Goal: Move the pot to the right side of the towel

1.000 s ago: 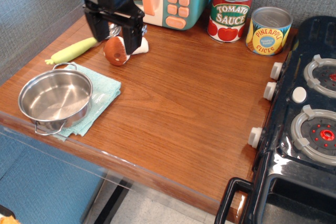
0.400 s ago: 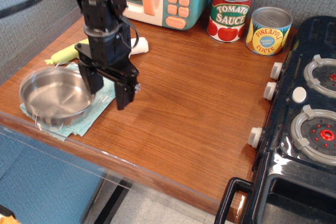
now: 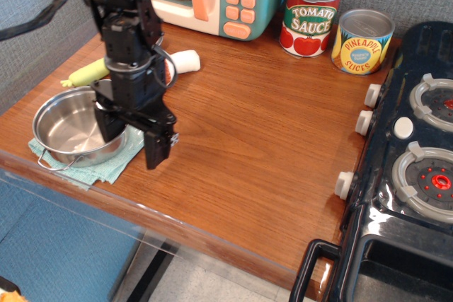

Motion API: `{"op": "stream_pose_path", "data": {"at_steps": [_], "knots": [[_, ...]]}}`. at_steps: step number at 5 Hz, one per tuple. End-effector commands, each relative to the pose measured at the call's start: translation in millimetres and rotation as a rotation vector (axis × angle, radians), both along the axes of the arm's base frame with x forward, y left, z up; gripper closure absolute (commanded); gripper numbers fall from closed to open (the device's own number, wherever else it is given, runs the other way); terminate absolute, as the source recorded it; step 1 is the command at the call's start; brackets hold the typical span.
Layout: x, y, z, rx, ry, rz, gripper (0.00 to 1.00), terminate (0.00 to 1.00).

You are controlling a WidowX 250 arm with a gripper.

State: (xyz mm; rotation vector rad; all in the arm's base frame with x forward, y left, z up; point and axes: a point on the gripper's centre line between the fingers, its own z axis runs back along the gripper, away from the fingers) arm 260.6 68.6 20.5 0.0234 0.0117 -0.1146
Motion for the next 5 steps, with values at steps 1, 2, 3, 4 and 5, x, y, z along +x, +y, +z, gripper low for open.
{"op": "stream_pose_path", "data": {"at_steps": [1,2,3,4,5], "knots": [[-2,13,24,-0.009,-0.091,0.010,0.00,0.00],[2,16,18,-0.015,-0.074,0.029,1.00,0.00],[5,17,14,-0.015,-0.062,0.042,1.00,0.00],[8,15,9,-0.005,-0.048,0.050,1.00,0.00],[4,5,21,-0.013,-0.085,0.006,1.00,0.00]]}}
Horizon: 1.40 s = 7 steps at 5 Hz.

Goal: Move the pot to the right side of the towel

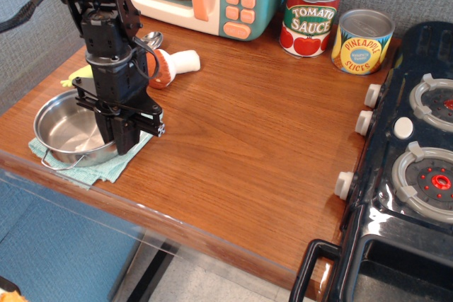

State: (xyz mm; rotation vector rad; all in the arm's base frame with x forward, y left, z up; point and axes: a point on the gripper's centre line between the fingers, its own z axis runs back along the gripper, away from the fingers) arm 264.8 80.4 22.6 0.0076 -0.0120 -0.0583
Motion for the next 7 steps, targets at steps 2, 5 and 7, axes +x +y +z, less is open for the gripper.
{"op": "stream_pose_path", "data": {"at_steps": [2,5,7], "knots": [[-28,-73,54,0.009,-0.197,-0.267,1.00,0.00],[-9,-139,9,0.065,-0.087,-0.424,1.00,0.00],[-3,-132,3,0.052,-0.058,-0.382,0.00,0.00]]}}
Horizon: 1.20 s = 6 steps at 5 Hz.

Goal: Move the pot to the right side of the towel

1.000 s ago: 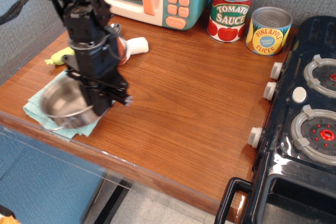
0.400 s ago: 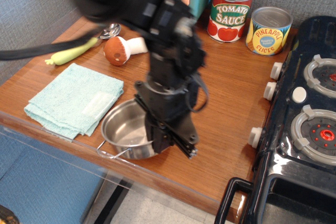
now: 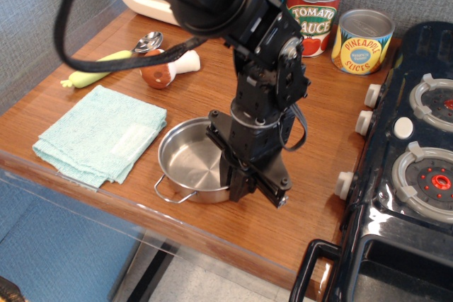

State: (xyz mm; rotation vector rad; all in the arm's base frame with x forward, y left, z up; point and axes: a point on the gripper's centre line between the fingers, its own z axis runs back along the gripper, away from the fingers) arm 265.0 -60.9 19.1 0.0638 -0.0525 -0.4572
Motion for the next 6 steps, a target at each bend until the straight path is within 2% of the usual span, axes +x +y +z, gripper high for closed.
{"op": "stream_pose_path", "data": {"at_steps": [1,2,3,4,5,6], "knots": [[-6,12,26,-0.037,-0.056,0.033,0.00,0.00],[-2,14,55,-0.073,-0.100,0.061,0.00,0.00],[1,21,63,-0.092,-0.094,0.118,0.00,0.00],[2,24,48,-0.047,-0.101,0.260,0.00,0.00],[2,24,48,-0.047,-0.101,0.260,0.00,0.00],[2,24,48,-0.047,-0.101,0.260,0.00,1.00]]}}
